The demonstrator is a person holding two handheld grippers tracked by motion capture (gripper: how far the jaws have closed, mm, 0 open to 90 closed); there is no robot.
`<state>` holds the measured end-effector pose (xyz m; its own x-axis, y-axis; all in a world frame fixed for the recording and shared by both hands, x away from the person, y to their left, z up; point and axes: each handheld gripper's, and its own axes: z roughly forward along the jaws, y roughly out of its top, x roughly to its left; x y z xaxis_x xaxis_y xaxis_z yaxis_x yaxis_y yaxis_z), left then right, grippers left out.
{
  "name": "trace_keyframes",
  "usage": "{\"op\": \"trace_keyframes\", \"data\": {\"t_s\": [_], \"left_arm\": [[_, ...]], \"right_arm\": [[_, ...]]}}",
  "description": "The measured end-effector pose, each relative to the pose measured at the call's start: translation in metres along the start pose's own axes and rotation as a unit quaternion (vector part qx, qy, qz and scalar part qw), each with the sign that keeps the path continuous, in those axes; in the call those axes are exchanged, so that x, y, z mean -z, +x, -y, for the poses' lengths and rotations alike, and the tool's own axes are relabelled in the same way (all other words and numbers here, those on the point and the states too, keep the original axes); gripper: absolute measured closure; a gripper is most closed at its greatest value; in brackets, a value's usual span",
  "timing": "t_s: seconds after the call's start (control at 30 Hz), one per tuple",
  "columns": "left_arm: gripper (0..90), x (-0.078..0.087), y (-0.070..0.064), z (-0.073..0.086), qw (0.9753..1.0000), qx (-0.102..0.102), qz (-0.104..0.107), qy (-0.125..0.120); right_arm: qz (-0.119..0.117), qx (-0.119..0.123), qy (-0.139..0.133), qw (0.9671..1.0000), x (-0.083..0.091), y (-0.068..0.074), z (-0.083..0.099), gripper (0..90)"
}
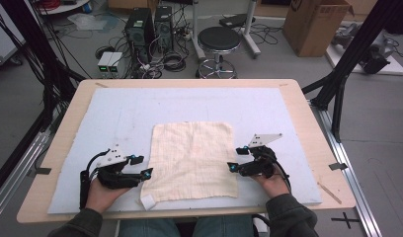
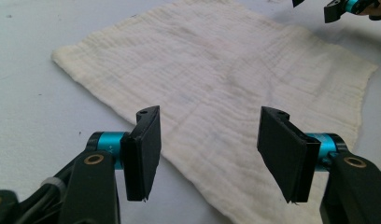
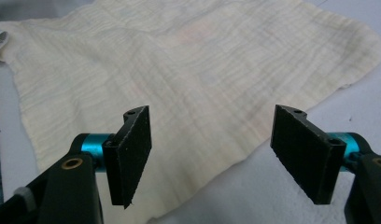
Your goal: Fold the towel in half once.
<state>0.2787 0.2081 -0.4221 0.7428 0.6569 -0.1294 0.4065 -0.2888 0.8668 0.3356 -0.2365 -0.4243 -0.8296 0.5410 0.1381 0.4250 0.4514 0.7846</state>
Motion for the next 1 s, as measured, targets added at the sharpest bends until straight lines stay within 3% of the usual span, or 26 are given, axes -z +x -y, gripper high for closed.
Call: {"op": "trace_keyframes", "data": {"t_s": [0.17, 0.23, 0.3, 0.43, 0.53, 0.6, 0.73, 0.9, 1.0], "left_arm": [[43.5, -0.001, 0.006, -0.009, 0.9999, -0.005, -0.010, 0.008], [40.8, -0.003, 0.011, -0.015, 0.9997, 0.001, -0.026, -0.005], [39.3, -0.006, 0.017, -0.020, 0.9996, 0.004, -0.028, 0.004], [40.3, -0.012, 0.030, -0.032, 0.9991, 0.026, -0.033, -0.007], [41.8, -0.018, 0.036, -0.041, 0.9987, 0.021, -0.045, -0.003], [42.2, -0.020, 0.041, -0.048, 0.9988, 0.023, -0.044, 0.003], [45.1, -0.023, 0.046, -0.063, 0.9987, 0.024, -0.043, -0.007], [45.4, -0.029, 0.055, -0.082, 0.9980, 0.024, -0.058, -0.005], [45.0, -0.034, 0.061, -0.088, 0.9960, 0.025, -0.085, -0.011]], "right_arm": [[-0.006, 0.005, 0.009, 0.9999, -0.001, -0.008, -0.008, 28.8], [-0.006, 0.006, 0.010, 0.9999, -0.001, -0.010, -0.012, 29.0], [0.000, 0.008, 0.009, 0.9999, 0.000, -0.014, -0.018, 29.1], [0.006, 0.004, 0.006, 1.0000, 0.001, -0.022, -0.027, 29.4], [0.011, 0.012, 0.003, 0.9999, 0.000, -0.029, -0.034, 32.3], [0.016, 0.010, 0.007, 0.9998, 0.000, -0.033, -0.041, 32.3], [0.024, 0.005, 0.006, 0.9997, -0.002, -0.044, -0.054, 34.0], [0.031, -0.002, 0.005, 0.9995, -0.004, -0.057, -0.073, 35.0], [0.041, -0.003, -0.001, 0.9992, -0.005, -0.063, -0.083, 37.6]]}}
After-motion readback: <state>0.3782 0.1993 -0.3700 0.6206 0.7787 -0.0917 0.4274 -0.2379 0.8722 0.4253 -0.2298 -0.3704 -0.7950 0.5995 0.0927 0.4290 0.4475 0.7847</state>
